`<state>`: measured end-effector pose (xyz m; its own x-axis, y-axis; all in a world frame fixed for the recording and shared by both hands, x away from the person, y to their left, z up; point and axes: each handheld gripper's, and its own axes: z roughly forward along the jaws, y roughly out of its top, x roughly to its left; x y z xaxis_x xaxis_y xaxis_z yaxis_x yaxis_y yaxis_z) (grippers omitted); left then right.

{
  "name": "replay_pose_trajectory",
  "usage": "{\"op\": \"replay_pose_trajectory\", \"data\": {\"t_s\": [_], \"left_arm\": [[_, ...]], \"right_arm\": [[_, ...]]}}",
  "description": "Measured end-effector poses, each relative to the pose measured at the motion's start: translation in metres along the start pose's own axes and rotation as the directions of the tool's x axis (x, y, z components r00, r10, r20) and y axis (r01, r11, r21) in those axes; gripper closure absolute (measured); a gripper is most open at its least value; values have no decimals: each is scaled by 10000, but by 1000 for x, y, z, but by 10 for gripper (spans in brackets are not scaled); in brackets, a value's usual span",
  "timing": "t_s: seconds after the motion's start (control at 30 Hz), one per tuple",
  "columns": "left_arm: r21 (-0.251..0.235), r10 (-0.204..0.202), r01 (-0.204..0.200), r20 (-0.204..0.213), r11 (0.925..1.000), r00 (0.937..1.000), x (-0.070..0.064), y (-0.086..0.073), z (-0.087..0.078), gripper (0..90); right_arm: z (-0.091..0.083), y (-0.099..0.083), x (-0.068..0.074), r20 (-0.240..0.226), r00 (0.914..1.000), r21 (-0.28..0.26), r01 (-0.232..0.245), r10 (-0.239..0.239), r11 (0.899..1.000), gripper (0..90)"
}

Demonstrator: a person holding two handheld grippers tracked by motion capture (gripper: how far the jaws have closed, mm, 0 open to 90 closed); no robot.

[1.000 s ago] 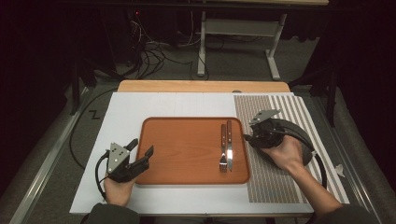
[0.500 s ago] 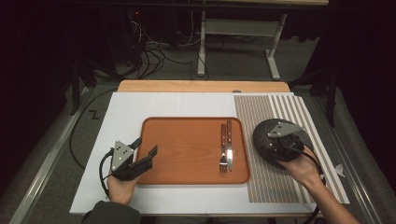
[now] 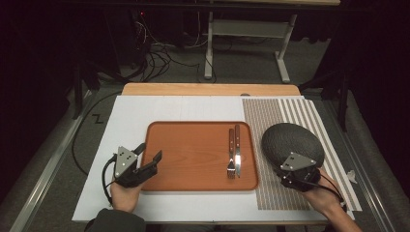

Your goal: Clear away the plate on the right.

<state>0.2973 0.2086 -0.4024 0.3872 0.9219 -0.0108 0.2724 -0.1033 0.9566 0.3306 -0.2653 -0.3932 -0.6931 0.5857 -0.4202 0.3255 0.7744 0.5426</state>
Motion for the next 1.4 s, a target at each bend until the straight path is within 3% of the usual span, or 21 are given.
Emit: {"op": "replay_pose_trajectory", "data": {"t_s": [0.07, 0.23, 0.37, 0.53, 0.67, 0.77, 0.8, 0.83, 0.87, 0.9, 0.93, 0.97, 1.0, 1.03, 1.07, 1.1, 1.2, 1.23, 1.3, 1.37, 1.4], "left_arm": [[2, 30, -30, 3, 10000, 10000, 0, 0, 0, 369], [-9, 1, -1, -1, 10000, 10000, 0, 0, 0, 369], [-37, 18, -18, 10, 10000, 10000, 0, 0, -1, 369], [-72, 28, -28, -10, 10000, 10000, 0, 0, -1, 369], [-76, 49, -49, -54, 10000, 10000, 0, 0, -2, 368], [-130, 31, -32, -130, 9999, 9999, 0, 0, -3, 368], [-130, 31, -32, -130, 9999, 9999, 0, 0, -3, 368], [-130, 22, -24, -142, 9999, 9999, 0, 0, -3, 368], [-136, 7, -9, -146, 9999, 9999, 0, 0, -3, 368], [-127, 22, -24, -150, 9999, 9999, 0, 0, -3, 367], [-120, 32, -34, -154, 9999, 9999, 0, 0, -3, 368], [-112, 37, -39, -150, 9999, 9999, 0, 0, -3, 368], [-123, 27, -28, -152, 9999, 9999, 0, 0, -3, 367], [-129, 22, -24, -149, 9999, 9999, 0, 0, -3, 367], [-137, 0, -2, -161, 9999, 9999, 0, 0, -3, 367], [-136, -4, 2, -164, 9999, 9999, 0, 0, -3, 368], [-135, 13, -16, -177, 9999, 9998, 0, 0, -3, 368], [-130, 17, -19, -182, 9999, 9998, 0, 0, -3, 368], [-104, 33, -34, -184, 9999, 9998, 0, 0, -3, 368], [-136, 45, -48, -188, 9999, 9998, 0, 0, -4, 368], [-157, 31, -34, -200, 9999, 9998, 0, 0, -4, 368]], "right_arm": [[6, -2, 6, 246, 9988, 367, 426, -435, 9984, 535], [15, -4, 14, 666, 9931, 792, 907, -960, 9927, 548], [23, -6, 17, 1288, 9782, 1287, 1462, -1628, 9808, 560], [28, -8, 14, 1901, 9658, 1491, 1489, -1761, 9776, 577], [29, -8, 15, 1908, 9643, 1538, 1552, -1835, 9758, 601], [31, -8, 21, 2105, 9494, 1656, 2002, -2329, 9657, 690], [31, -8, 21, 2105, 9494, 1656, 2002, -2329, 9657, 690], [33, -9, 26, 2221, 9393, 1735, 2259, -2616, 9586, 738], [33, -9, 26, 2221, 9393, 1735, 2259, -2616, 9586, 738], [34, -9, 27, 2351, 9320, 1784, 2378, -2760, 9548, 749], [37, -9, 32, 2682, 9101, 1931, 2704, -3159, 9432, 769], [37, -9, 32, 2682, 9101, 1931, 2704, -3159, 9432, 769], [38, -8, 34, 2874, 8902, 2072, 3025, -3534, 9304, 786], [38, -8, 34, 2874, 8902, 2072, 3025, -3534, 9304, 786], [39, -7, 36, 2932, 8841, 2121, 3109, -3638, 9265, 794], [41, -7, 37, 3045, 8676, 2250, 3354, -3930, 9148, 806], [40, -4, 40, 3388, 8419, 2247, 3611, -4200, 9051, 845], [36, -2, 39, 3638, 8297, 2154, 3672, -4233, 9049, 870], [29, 4, 33, 3890, 8148, 2126, 3747, -4300, 9024, 893], [24, 12, 24, 3604, 8439, 2035, 3446, -3973, 9165, 894], [24, 12, 24, 3604, 8439, 2035, 3446, -3973, 9165, 894]]}}
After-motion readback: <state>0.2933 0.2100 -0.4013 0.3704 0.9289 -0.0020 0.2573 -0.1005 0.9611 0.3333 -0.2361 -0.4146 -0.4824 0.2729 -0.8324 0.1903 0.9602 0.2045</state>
